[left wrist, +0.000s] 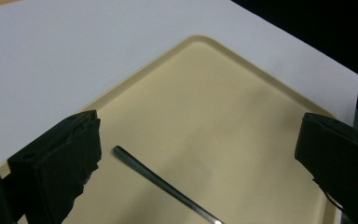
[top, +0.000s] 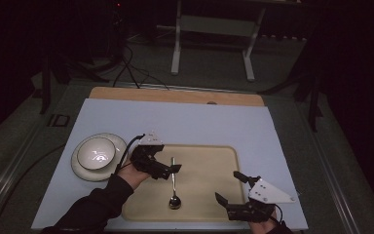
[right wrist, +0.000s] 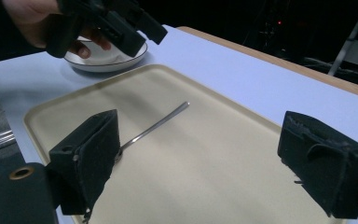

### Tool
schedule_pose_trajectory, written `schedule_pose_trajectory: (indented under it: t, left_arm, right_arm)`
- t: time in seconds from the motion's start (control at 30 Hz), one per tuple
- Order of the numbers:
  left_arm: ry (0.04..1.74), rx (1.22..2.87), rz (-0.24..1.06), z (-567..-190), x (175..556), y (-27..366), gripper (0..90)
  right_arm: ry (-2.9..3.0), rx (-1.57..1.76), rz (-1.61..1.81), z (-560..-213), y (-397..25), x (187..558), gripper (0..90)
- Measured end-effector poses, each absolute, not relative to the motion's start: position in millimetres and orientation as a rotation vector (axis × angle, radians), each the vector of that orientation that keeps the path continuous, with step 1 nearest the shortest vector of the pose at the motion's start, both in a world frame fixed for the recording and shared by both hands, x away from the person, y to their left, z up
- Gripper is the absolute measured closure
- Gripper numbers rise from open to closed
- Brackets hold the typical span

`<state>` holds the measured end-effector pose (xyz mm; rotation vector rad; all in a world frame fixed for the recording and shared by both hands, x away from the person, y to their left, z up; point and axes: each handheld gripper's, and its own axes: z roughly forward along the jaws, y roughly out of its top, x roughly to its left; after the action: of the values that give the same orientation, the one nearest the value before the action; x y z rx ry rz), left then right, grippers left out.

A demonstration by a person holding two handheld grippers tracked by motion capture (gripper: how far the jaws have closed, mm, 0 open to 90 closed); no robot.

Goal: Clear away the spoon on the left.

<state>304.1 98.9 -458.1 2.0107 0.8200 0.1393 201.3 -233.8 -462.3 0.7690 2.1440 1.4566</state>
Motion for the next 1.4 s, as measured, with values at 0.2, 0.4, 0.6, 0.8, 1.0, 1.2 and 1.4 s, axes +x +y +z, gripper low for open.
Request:
schedule_pose_trajectory:
  t: [0.2,0.4,0.6,0.8,1.0,1.2,1.4]
  left_arm:
    - [0.814,1.988,0.142,-454.9,294.9,113.0,1.0]
    - [0.777,1.982,0.168,-449.0,285.2,123.1,1.0]
    - [0.711,1.961,0.187,-442.4,269.7,133.0,1.0]
    - [0.693,1.95,0.195,-440.8,254.3,143.0,1.0]
    - [0.688,1.96,0.208,-441.9,244.5,149.3,1.0]
    - [0.696,1.966,0.214,-445.9,236.0,157.0,1.0]
    - [0.725,1.956,0.218,-454.4,227.9,167.0,1.0]
  right_arm:
    - [2.141,0.77,1.459,-462.2,-234.9,201.1,13.0]
    - [2.142,0.77,1.459,-462.1,-234.4,201.2,13.0]
    - [2.135,0.782,1.461,-462.3,-235.5,201.6,12.9]
    - [2.142,0.791,1.444,-463.0,-234.6,202.0,12.7]
    - [2.143,0.798,1.443,-463.5,-234.4,202.6,12.1]
    - [2.153,0.8,1.44,-464.0,-233.7,202.9,11.7]
    - [2.158,0.795,1.424,-464.5,-232.1,202.4,11.7]
